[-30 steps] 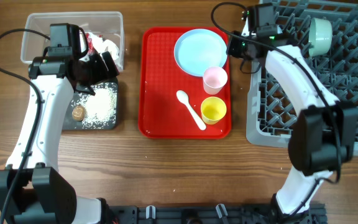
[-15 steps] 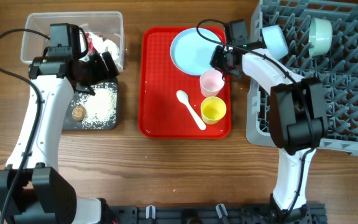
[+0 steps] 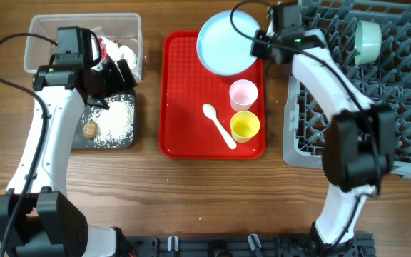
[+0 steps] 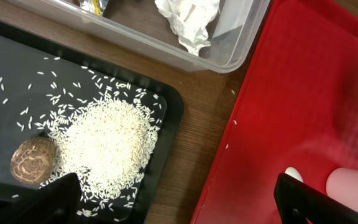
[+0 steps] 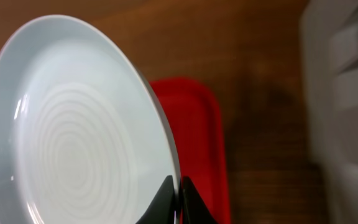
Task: Sort waste into correct bins and load items into the dishwasher rack
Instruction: 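Carry the plate to the rack and stand it upright with the right gripper, then release the plate and move the right gripper to the pink cup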
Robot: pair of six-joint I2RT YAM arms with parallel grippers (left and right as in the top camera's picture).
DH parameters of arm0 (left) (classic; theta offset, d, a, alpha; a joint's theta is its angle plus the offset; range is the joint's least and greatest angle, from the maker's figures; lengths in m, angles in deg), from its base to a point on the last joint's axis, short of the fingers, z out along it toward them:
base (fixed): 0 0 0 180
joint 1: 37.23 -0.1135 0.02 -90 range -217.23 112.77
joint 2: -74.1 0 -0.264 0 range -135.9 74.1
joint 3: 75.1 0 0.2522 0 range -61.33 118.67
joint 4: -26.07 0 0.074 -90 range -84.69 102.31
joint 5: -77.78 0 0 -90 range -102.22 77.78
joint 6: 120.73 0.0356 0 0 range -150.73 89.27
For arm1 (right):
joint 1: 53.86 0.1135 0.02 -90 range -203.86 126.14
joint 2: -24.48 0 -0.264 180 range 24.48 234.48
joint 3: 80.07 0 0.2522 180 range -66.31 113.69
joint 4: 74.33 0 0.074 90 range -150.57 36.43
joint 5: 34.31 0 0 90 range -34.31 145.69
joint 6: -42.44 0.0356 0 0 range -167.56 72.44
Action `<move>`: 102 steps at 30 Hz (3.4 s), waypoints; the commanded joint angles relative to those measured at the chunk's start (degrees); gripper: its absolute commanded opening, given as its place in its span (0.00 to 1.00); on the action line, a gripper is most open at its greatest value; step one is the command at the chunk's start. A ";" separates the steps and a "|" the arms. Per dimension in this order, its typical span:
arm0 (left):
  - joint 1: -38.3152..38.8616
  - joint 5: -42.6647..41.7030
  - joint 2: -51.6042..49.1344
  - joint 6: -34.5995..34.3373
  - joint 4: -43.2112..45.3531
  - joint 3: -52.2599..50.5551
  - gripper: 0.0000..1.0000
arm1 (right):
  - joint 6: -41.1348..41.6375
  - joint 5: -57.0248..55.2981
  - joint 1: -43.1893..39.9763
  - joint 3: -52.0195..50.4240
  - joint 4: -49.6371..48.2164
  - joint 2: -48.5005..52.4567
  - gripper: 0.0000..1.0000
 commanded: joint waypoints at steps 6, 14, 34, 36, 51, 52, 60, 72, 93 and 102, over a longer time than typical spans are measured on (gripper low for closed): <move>-0.22 -0.70 0.50 -0.52 0.02 -0.33 1.00 | -16.59 -38.18 -1.46 2.01 3.89 -23.41 0.04; -0.22 -0.68 0.50 -0.52 0.04 -0.33 1.00 | -27.47 -54.88 -17.66 1.99 -1.57 -25.49 0.04; -0.22 -0.68 0.50 -0.52 0.26 -0.33 1.00 | -58.31 -35.06 -30.47 0.15 -11.80 -8.52 0.04; -0.22 -0.68 0.50 -0.52 0.20 -0.33 1.00 | -58.34 -34.93 -30.47 0.15 -11.80 -6.14 0.04; -0.22 -0.70 0.50 -0.55 0.61 -0.33 1.00 | -42.58 -38.34 -30.53 0.61 -13.14 -9.35 1.00; -0.22 -0.70 0.50 -0.52 0.48 -0.33 1.00 | -40.41 -37.94 -30.51 0.74 -13.68 -12.07 1.00; -0.22 -0.68 0.50 -0.50 1.11 -0.33 1.00 | -14.75 3.45 -18.01 1.40 12.59 -32.68 1.00; -0.22 -0.68 0.50 -0.50 1.99 -0.33 1.00 | -2.82 0.15 9.57 0.26 28.15 -9.01 0.77; 22.36 -6.78 -6.71 7.10 19.30 -0.22 1.00 | 0.09 -3.61 -5.44 2.86 31.63 -24.94 0.75; 35.12 -1.68 -22.34 7.93 26.32 5.07 0.98 | -4.13 -3.41 -16.20 2.69 41.22 -30.99 0.79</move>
